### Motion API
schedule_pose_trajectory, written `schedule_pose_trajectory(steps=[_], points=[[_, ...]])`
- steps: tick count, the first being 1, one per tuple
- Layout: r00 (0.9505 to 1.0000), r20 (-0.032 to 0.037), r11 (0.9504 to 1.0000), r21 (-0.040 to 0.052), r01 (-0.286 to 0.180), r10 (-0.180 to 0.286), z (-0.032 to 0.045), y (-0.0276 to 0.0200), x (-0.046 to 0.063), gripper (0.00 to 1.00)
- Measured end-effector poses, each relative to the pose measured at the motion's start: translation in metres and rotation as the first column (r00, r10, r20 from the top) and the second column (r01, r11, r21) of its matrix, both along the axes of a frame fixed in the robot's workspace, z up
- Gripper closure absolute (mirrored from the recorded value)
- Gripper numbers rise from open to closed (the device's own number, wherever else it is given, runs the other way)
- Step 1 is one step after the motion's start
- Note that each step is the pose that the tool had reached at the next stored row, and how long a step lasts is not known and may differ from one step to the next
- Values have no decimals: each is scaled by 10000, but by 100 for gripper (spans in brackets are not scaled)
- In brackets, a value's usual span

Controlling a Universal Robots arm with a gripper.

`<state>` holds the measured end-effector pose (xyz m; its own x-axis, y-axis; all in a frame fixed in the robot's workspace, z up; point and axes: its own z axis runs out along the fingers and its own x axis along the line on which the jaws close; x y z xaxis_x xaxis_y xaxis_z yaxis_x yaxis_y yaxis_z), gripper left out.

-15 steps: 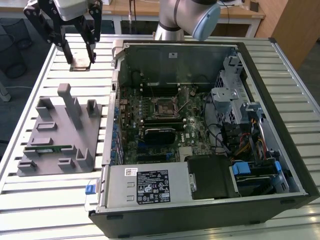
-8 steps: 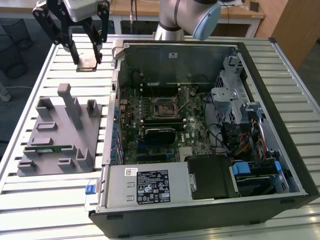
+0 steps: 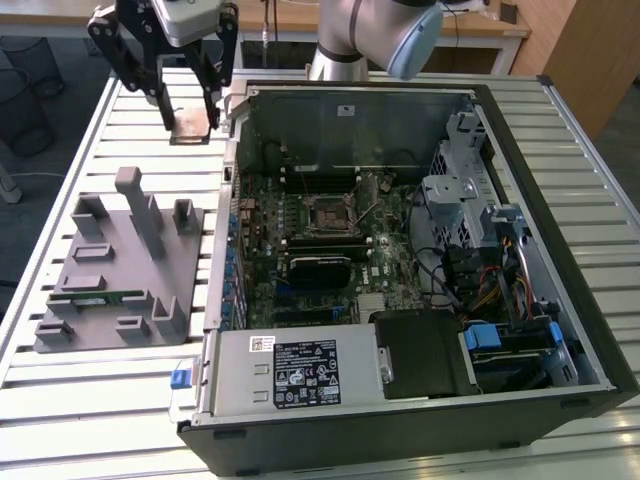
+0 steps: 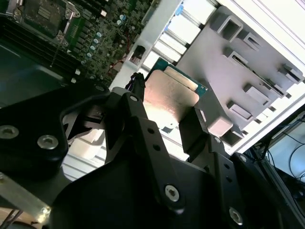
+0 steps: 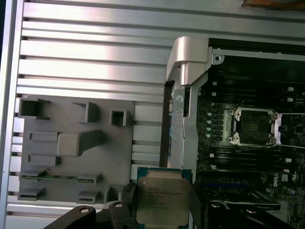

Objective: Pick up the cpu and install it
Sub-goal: 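Pick up the cpu and move it towards the insertion slot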

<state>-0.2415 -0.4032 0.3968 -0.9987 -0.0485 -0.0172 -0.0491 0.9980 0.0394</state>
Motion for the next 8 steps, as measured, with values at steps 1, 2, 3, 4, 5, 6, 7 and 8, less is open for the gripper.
schedule_pose_trajectory(steps=[1, 2, 3, 4, 5, 6, 7, 8], points=[[10000, 0, 10000, 0, 0, 0, -2, 0, 30, 46], [10000, -1, 10000, 0, -1, 1, -4, 0, 61, 46], [10000, 0, 10000, 0, -1, 1, -6, 0, 92, 46], [10000, 0, 10000, 0, -1, 1, -8, 0, 121, 46], [10000, 1, 10000, 0, -1, 1, -10, 0, 153, 46], [10000, 0, 10000, 0, 0, 0, -12, 0, 182, 46], [10000, 0, 10000, 0, 0, 0, -15, 1, 207, 46], [10000, 0, 10000, 0, 0, 0, -17, 1, 226, 46]])
